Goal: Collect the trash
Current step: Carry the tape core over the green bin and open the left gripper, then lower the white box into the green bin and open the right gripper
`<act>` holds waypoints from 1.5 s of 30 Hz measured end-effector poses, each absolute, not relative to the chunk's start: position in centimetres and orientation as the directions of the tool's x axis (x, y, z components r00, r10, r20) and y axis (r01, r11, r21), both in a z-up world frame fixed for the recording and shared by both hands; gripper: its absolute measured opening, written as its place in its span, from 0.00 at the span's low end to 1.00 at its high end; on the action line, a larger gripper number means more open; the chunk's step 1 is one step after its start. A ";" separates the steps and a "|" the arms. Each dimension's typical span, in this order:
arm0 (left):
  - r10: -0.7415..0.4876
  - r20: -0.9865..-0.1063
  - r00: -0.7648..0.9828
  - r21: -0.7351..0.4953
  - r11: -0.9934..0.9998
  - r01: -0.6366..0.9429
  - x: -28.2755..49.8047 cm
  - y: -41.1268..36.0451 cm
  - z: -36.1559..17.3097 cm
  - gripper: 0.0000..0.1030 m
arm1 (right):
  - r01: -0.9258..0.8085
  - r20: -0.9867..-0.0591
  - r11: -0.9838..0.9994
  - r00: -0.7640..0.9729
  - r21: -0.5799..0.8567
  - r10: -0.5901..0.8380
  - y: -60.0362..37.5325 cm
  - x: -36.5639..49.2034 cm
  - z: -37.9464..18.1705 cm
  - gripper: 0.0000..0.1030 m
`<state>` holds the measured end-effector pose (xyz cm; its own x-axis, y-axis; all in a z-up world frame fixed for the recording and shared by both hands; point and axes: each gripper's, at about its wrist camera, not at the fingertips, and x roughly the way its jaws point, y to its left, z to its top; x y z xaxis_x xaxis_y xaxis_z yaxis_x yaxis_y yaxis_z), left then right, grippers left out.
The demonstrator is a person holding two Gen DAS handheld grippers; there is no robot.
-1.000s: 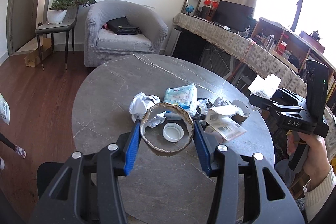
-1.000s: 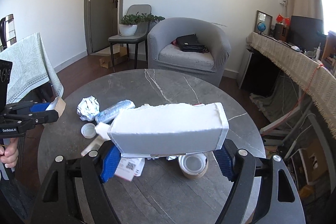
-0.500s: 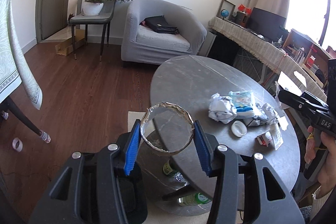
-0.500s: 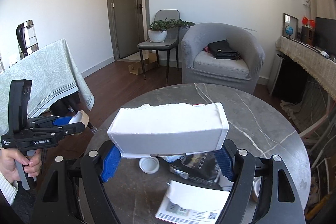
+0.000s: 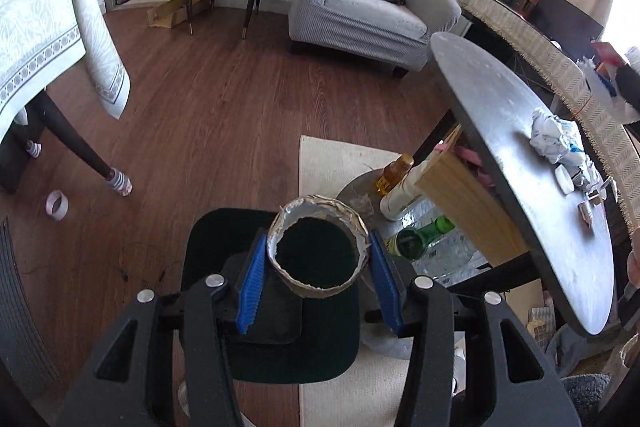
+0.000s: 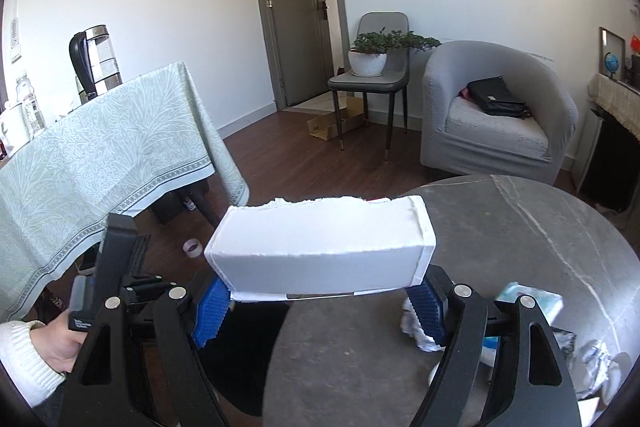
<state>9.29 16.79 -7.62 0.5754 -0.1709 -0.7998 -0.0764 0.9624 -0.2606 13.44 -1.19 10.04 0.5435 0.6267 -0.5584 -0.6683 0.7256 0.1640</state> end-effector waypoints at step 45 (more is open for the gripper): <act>-0.140 -0.951 0.277 -0.202 0.956 -0.210 5.1 26.2 -19.8 0.57 | -0.748 -0.890 0.646 0.180 0.152 0.418 18.7 12.9 -6.3 0.76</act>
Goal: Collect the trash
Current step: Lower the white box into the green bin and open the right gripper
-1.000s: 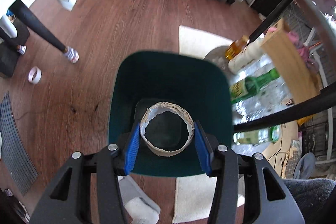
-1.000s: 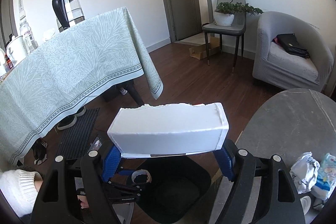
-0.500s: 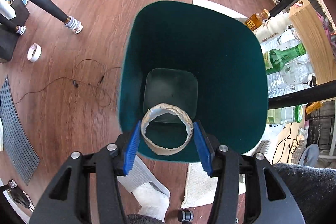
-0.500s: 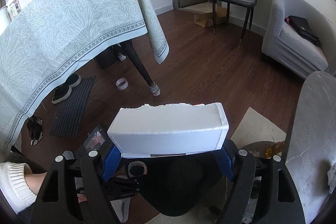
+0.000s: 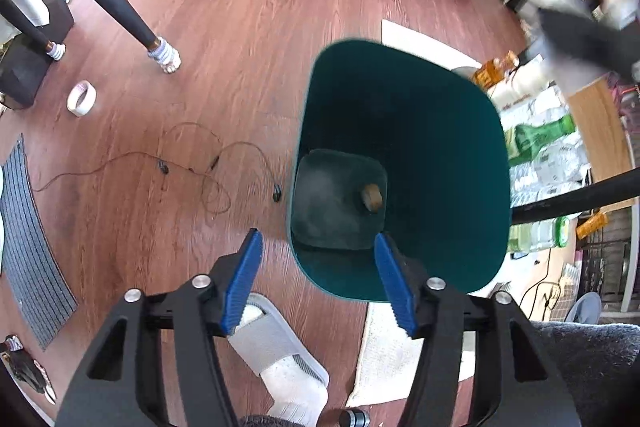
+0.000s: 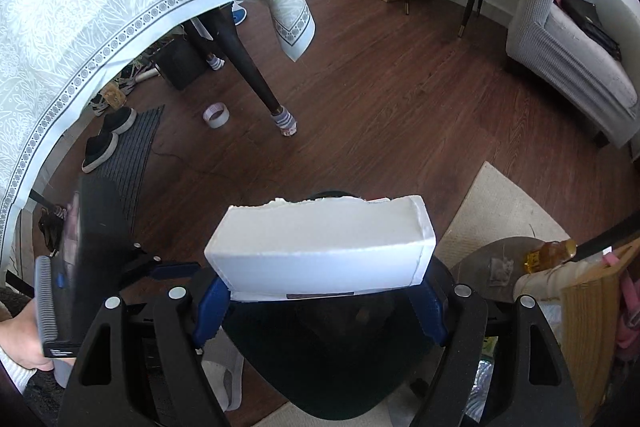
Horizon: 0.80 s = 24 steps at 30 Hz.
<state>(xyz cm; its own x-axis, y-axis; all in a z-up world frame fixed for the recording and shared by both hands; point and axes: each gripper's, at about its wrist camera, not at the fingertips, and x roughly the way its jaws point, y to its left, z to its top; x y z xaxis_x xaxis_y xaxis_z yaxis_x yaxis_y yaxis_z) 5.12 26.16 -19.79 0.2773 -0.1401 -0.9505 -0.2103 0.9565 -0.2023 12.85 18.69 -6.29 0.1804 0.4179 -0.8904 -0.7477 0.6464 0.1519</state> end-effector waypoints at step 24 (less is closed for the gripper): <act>-0.126 -0.757 0.641 -0.276 0.951 -0.140 5.2 24.9 -4.3 0.30 | -0.743 -0.995 0.661 -0.067 0.102 0.078 20.6 11.6 -20.2 0.77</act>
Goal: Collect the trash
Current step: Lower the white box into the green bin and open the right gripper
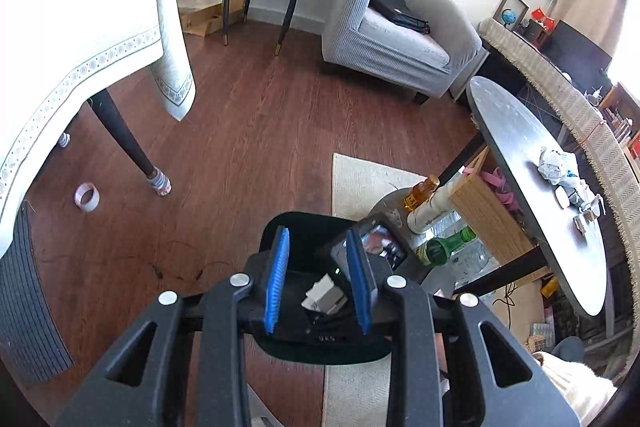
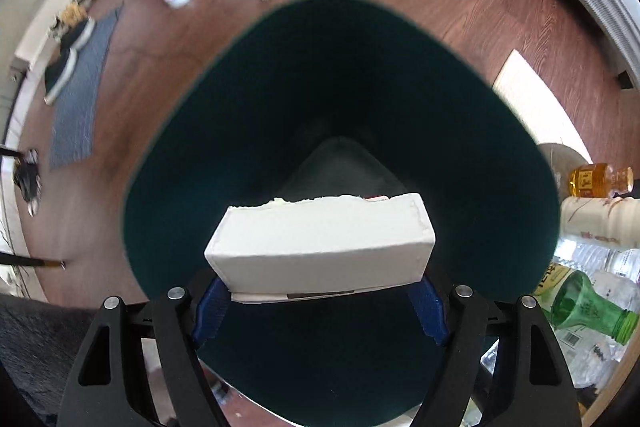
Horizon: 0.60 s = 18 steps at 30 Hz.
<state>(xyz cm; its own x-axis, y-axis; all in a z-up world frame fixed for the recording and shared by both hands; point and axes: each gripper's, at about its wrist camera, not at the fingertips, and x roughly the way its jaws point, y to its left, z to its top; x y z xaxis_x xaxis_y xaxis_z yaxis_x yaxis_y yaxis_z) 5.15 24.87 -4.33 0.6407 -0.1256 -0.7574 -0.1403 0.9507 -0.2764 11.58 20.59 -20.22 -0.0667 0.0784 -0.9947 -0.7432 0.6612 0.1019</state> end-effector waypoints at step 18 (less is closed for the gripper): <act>-0.101 -0.673 0.733 -0.313 0.937 -0.159 4.4 25.8 0.5 0.31 | -0.790 -0.994 0.608 -0.025 0.086 0.108 19.6 11.0 -18.1 0.87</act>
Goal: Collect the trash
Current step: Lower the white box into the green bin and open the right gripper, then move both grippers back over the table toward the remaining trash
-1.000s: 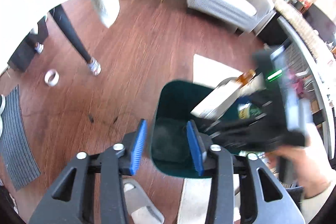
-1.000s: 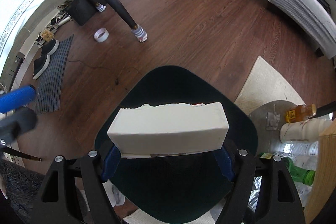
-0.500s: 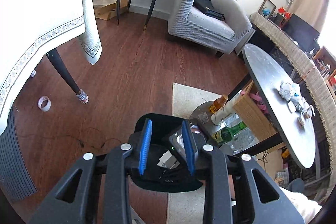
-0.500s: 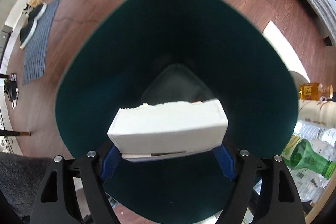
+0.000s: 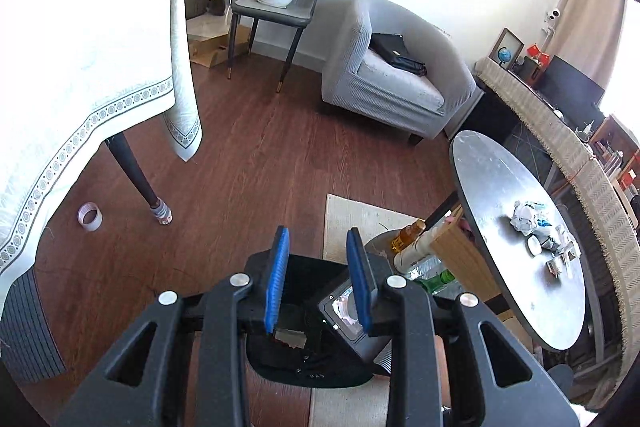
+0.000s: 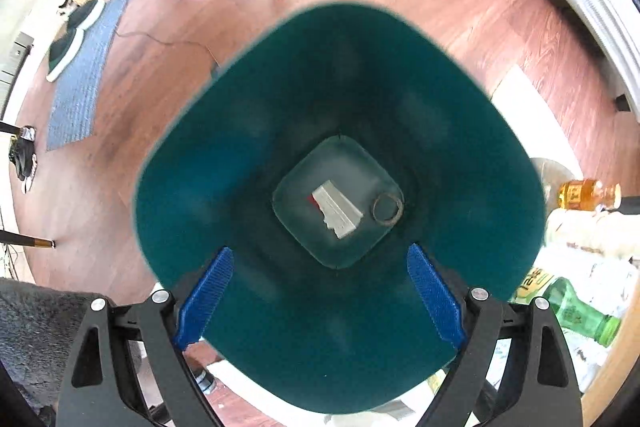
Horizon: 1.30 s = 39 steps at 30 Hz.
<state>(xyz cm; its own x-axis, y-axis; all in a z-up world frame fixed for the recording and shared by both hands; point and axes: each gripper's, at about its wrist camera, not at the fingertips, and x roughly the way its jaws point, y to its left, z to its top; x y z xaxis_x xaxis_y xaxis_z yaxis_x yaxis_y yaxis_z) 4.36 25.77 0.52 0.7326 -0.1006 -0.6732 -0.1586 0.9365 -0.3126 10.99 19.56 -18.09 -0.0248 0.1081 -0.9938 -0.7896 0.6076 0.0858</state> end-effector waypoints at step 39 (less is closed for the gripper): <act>-0.226 -0.506 0.832 -0.324 0.944 0.060 8.5 12.2 4.4 0.68 | -0.484 -0.585 0.874 0.719 -0.035 0.375 -2.2 11.9 8.6 0.71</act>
